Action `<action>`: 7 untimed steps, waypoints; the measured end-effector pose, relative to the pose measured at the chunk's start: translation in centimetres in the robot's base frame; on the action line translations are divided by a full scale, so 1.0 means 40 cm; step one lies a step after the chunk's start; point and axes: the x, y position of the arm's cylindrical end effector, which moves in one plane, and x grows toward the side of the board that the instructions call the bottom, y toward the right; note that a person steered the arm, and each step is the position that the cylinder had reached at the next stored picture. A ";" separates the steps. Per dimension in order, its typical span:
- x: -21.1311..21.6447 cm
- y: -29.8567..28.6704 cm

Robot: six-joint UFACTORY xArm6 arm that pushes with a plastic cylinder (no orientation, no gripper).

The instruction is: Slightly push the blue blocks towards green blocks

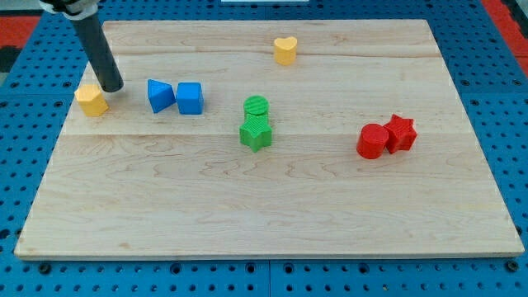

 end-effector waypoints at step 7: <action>0.043 0.221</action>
